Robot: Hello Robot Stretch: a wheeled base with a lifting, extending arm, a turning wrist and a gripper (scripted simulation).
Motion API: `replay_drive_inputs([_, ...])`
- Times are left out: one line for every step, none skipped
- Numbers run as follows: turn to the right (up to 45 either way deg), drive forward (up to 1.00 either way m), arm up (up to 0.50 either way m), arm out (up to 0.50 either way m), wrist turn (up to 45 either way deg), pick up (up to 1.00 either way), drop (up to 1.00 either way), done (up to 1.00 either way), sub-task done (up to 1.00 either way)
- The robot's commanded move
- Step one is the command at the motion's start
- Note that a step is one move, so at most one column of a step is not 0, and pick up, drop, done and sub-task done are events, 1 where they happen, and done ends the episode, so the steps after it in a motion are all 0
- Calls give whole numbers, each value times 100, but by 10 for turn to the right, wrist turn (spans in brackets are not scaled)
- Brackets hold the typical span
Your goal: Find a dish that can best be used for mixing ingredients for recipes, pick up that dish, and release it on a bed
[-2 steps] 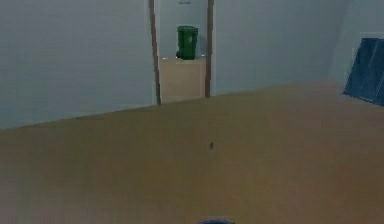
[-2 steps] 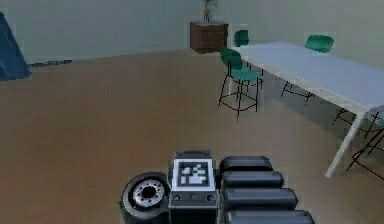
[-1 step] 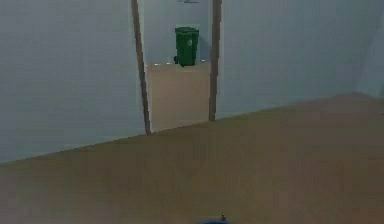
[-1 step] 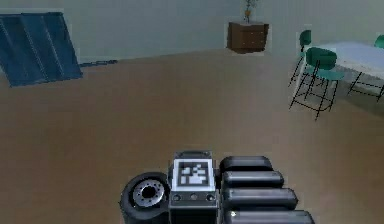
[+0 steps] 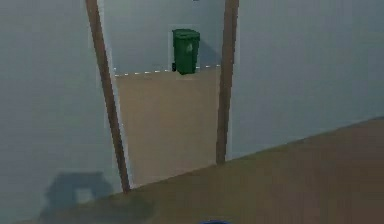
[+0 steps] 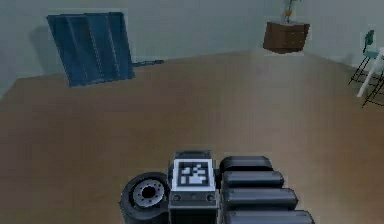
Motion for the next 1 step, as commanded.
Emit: replay_drive_inputs([-60,0,0,0,0,0,0,0,0])
